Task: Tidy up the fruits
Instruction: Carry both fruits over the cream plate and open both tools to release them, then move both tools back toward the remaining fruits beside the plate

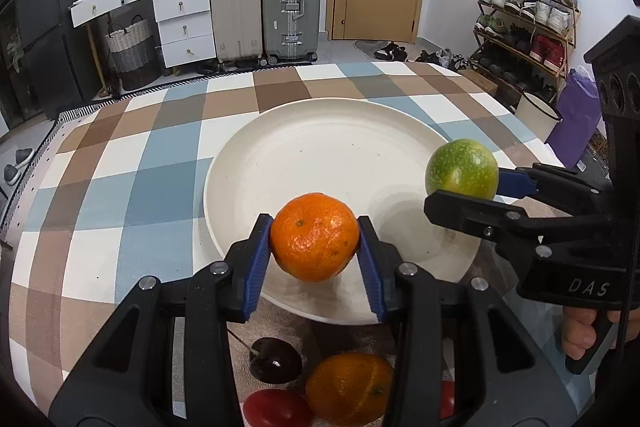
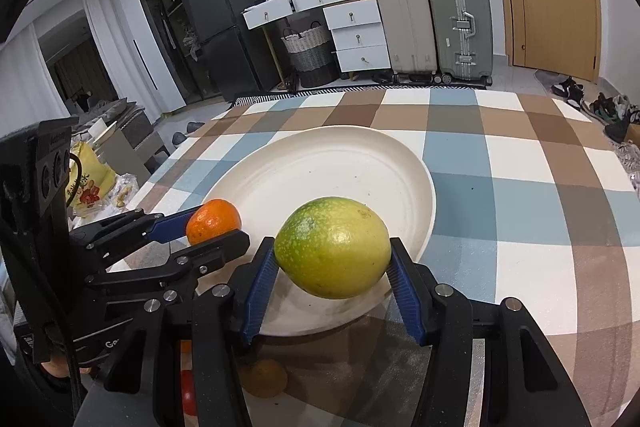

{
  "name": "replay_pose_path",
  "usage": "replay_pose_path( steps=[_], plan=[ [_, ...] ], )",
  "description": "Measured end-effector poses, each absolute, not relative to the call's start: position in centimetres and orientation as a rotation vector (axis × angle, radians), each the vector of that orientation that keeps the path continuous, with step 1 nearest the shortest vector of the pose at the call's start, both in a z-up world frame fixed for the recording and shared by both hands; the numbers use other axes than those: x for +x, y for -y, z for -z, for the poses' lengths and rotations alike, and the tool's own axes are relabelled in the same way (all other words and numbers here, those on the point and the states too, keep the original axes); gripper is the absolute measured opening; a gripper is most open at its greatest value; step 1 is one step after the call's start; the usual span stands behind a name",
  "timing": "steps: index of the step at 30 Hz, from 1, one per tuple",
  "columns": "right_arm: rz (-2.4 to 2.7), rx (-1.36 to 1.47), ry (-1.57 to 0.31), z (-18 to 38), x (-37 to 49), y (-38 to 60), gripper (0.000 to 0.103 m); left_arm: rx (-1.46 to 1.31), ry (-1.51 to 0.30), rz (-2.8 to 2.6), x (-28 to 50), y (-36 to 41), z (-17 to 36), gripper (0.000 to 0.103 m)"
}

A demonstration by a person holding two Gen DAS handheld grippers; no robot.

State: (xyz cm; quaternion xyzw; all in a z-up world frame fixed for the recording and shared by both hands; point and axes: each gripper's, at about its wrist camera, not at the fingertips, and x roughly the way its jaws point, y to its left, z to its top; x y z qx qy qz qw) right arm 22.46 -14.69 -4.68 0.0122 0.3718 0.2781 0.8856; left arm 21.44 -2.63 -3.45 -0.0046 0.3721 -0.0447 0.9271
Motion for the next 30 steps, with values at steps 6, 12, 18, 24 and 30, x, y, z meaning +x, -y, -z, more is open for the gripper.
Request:
replay_pose_path(
  steps=[6,12,18,24,30],
  plan=[
    [-0.571,0.037,-0.757,4.6,22.4,14.7,0.057,-0.033,-0.780,0.089,21.5,2.2,3.5,0.039],
    [-0.575,0.056,-0.655,2.7,21.0,15.8,0.088,-0.036,-0.733,0.053,20.6,1.4,2.4,0.077],
    [-0.560,0.094,-0.632,1.8,20.4,17.5,0.103,-0.074,-0.706,0.029,18.7,-0.4,1.3,0.094],
    [-0.564,0.090,-0.656,1.6,19.6,18.3,0.103,-0.072,-0.677,0.027,16.5,-1.2,0.3,0.102],
    [-0.560,0.052,-0.657,1.5,18.2,18.3,0.103,-0.061,-0.685,0.031,13.4,-1.1,0.2,0.102]
  ],
)
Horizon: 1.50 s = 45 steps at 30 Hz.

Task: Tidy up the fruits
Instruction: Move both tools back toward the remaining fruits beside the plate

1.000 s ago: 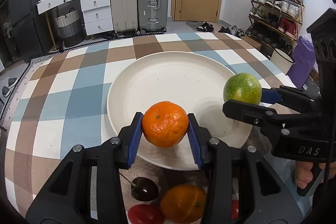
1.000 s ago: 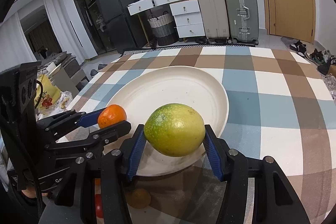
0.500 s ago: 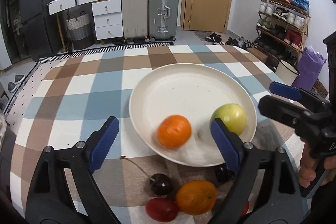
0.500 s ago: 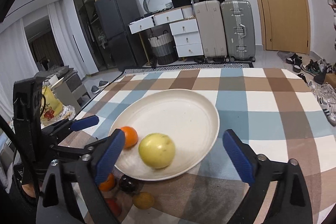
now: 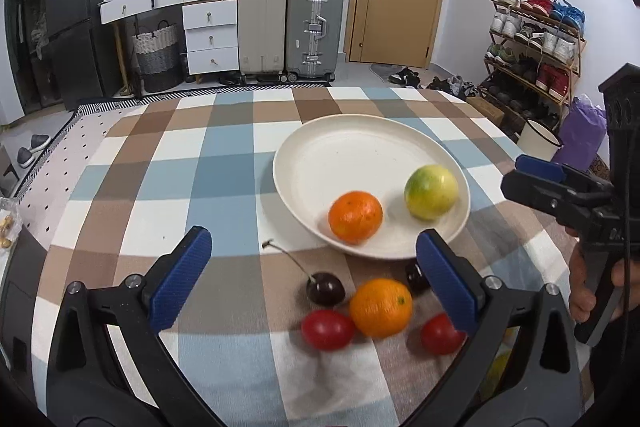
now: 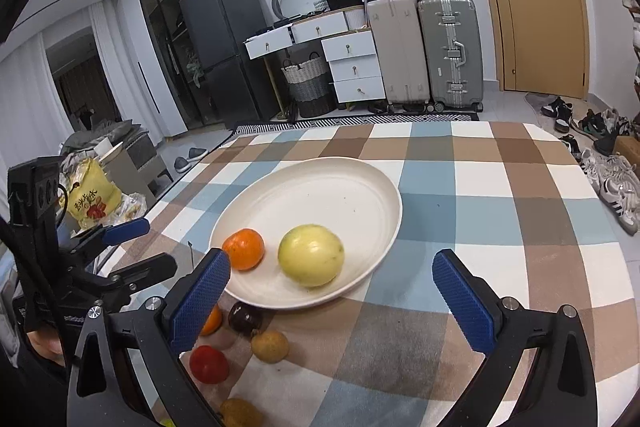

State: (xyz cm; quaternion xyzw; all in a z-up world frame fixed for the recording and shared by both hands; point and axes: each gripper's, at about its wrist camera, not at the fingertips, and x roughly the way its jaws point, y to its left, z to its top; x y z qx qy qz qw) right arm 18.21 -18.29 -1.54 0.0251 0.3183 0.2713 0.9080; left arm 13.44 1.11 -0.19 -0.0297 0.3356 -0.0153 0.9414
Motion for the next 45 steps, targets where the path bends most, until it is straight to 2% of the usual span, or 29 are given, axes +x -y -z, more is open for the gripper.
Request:
replay_pose_path(
  steps=[22,45],
  plan=[
    [-0.518,-0.010,-0.730,-0.1,11.2,19.1,0.103,-0.092,-0.717,0.028,4.3,-1.1,-0.7,0.102],
    [-0.603,-0.001,-0.865,3.9,5.4,17.3,0.103,-0.078,-0.761,0.060,1.8,0.9,1.5,0.102]
  ],
)
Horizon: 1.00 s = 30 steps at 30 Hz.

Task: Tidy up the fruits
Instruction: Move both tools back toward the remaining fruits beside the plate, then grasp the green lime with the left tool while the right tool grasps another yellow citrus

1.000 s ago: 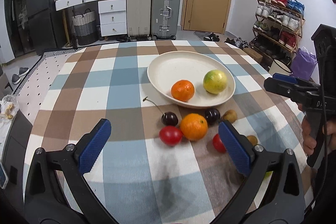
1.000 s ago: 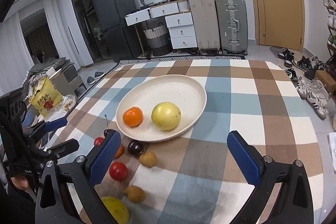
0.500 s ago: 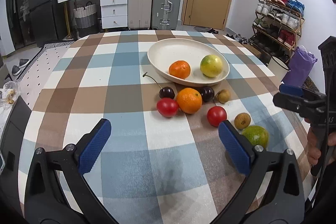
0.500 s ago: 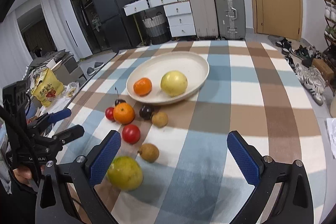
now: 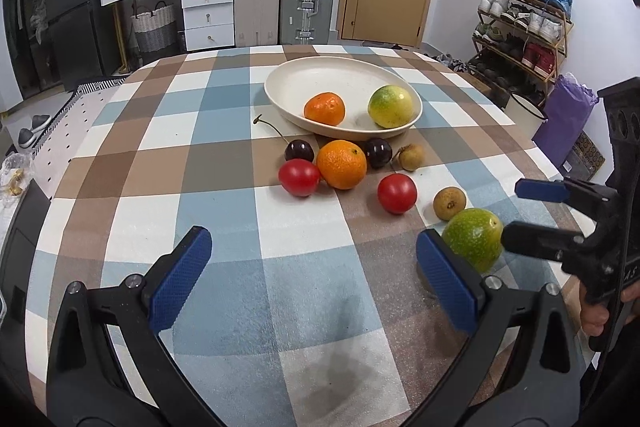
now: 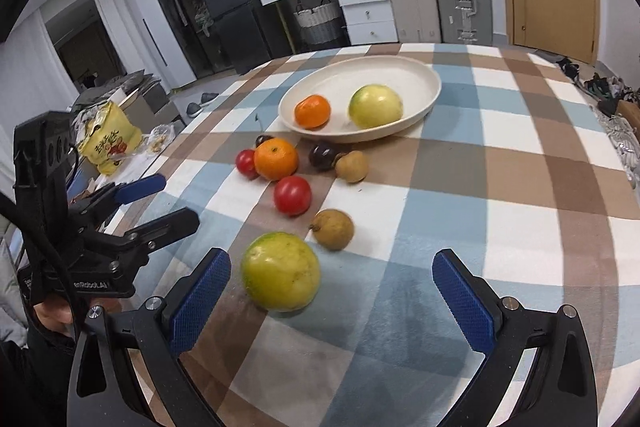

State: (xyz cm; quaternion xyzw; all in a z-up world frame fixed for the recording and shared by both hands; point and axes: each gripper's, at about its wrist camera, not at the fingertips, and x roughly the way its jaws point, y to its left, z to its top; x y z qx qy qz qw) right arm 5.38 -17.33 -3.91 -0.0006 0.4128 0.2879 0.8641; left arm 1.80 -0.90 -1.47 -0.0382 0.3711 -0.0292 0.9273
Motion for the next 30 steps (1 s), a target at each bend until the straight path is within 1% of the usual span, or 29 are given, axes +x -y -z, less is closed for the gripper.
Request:
replay_pose_path(
  steps=[8,10,17,19,22,25,26,27,28,30],
  plan=[
    [-0.622,0.002,-0.898,5.2,5.5,16.5,0.101,-0.089,-0.765,0.066,2.2,0.8,1.9,0.102],
    [-0.628,0.004,-0.903,5.4,5.6,16.4,0.091,-0.095,-0.772,0.072,2.3,0.8,2.1,0.102],
    [-0.680,0.010,-0.915,5.6,5.4,15.5,0.076,-0.093,-0.777,0.076,2.6,1.0,2.4,0.102],
    [-0.694,0.011,-0.926,5.8,5.4,15.3,0.070,-0.094,-0.776,0.079,2.6,1.0,2.4,0.102],
    [-0.716,0.013,-0.933,6.0,5.3,15.0,0.064,-0.093,-0.773,0.078,2.6,1.0,2.4,0.102],
    [-0.728,0.007,-0.935,6.2,5.1,14.7,0.062,-0.094,-0.774,0.079,2.5,1.0,2.4,0.102],
    [-0.734,0.007,-0.936,6.3,5.0,14.5,0.059,-0.095,-0.774,0.080,2.5,1.0,2.4,0.102],
    [-0.734,0.004,-0.934,6.3,4.9,14.4,0.053,-0.094,-0.774,0.080,2.5,1.0,2.4,0.102],
    [-0.731,0.000,-0.926,6.3,4.8,14.4,0.050,-0.094,-0.774,0.079,2.5,1.0,2.4,0.102],
    [-0.741,0.001,-0.926,6.2,4.7,14.4,0.050,-0.092,-0.774,0.081,2.5,1.0,2.4,0.102]
  ],
)
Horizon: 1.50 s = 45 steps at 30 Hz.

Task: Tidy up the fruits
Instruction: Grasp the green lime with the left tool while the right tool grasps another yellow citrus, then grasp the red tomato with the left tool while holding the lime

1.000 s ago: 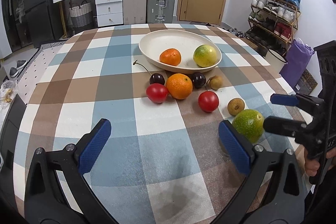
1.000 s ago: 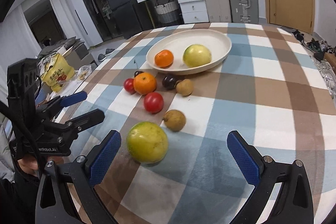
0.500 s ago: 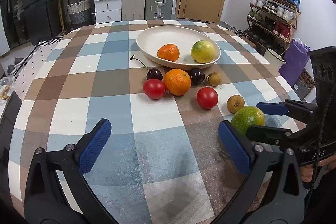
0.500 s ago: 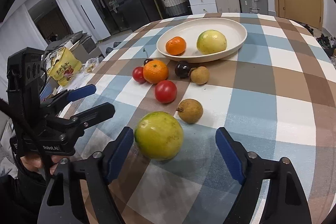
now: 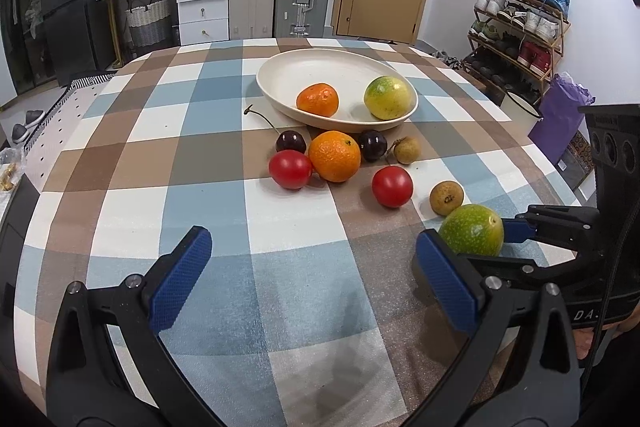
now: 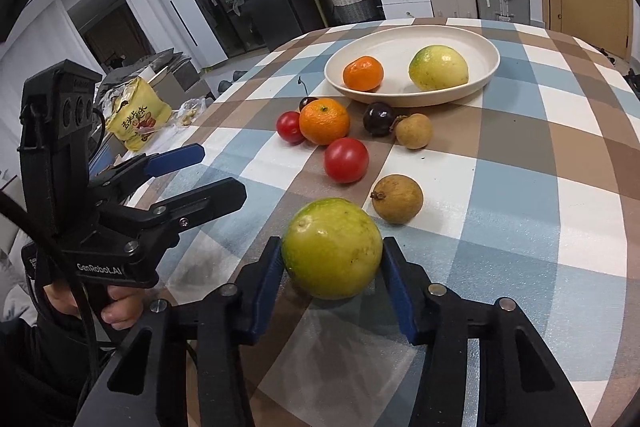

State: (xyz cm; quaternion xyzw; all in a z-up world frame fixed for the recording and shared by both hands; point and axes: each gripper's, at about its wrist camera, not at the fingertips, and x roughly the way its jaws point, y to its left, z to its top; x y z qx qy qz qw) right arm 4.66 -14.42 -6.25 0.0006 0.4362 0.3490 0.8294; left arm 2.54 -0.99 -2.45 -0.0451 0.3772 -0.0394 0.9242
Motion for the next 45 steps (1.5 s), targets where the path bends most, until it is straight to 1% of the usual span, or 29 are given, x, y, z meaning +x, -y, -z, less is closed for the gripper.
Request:
replay_pose_path(
  steps=[17,19,21,24,27,30,32,34,36,38,40,42,44,45],
  plan=[
    [-0.713,0.031,-0.824,3.4,4.6,17.3,0.049,-0.113,-0.802,0.108,4.5,2.5,3.2,0.101],
    [-0.699,0.038,-0.819,3.1,4.8,17.9,0.049,-0.110,-0.815,0.114,4.9,3.0,3.4,0.098],
    [-0.687,0.047,-0.814,2.9,4.9,18.4,0.049,-0.114,-0.832,0.127,5.6,3.5,3.8,0.091],
    [-0.667,0.058,-0.810,2.8,5.3,19.2,0.049,-0.121,-0.863,0.136,6.7,4.1,4.3,0.077],
    [-0.645,0.070,-0.811,2.7,5.6,20.1,0.049,-0.123,-0.882,0.158,7.5,4.8,4.7,0.069],
    [-0.633,0.081,-0.812,2.7,5.8,20.8,0.049,-0.109,-0.888,0.171,8.2,5.7,4.8,0.062],
    [-0.627,0.085,-0.813,2.6,5.8,21.1,0.049,-0.096,-0.893,0.173,8.6,6.2,4.8,0.061],
    [-0.621,0.085,-0.819,2.7,6.0,21.3,0.049,-0.079,-0.899,0.163,9.1,6.7,4.9,0.058],
    [-0.613,0.085,-0.823,2.8,6.1,21.5,0.049,-0.070,-0.899,0.162,9.4,7.1,4.9,0.052],
    [-0.609,0.089,-0.827,2.9,6.1,21.7,0.049,-0.057,-0.901,0.166,9.7,7.5,4.9,0.051],
    [-0.608,0.091,-0.831,3.0,6.2,21.9,0.049,-0.042,-0.902,0.165,10.0,7.8,4.9,0.047],
    [-0.602,0.093,-0.833,3.1,6.4,22.0,0.049,-0.034,-0.901,0.174,10.2,8.1,4.9,0.040],
    [-0.598,0.094,-0.837,3.2,6.5,22.1,0.049,-0.030,-0.900,0.174,10.3,8.3,4.9,0.038],
    [-0.596,0.095,-0.837,3.2,6.5,22.1,0.049,-0.030,-0.900,0.177,10.4,8.3,4.9,0.033]
  ],
)
